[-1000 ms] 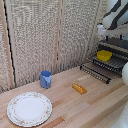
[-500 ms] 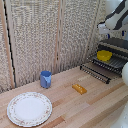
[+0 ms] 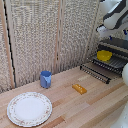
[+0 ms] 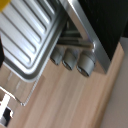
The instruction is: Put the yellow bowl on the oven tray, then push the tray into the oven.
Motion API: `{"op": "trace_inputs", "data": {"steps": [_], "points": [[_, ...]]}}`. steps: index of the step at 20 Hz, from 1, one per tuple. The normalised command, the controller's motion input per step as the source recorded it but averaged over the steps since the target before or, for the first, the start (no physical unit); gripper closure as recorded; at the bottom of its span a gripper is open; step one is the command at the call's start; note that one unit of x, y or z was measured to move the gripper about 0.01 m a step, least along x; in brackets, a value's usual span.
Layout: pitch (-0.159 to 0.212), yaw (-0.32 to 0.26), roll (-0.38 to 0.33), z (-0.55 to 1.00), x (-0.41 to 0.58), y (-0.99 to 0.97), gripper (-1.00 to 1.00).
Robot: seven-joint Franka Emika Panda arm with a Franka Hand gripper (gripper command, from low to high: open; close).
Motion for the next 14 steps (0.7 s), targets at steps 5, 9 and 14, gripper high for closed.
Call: {"op": "trace_inputs", "data": {"steps": [5,9,14], "points": [[0.232,0.131,-0.283,-0.21,-0.05,0.27,-1.0],[0.149,0.151,-0.322,-0.39,0.016,0.21,-1.0],[0.096,0.159,-0.328,-0.47,0.153,0.23,-1.0]]}}
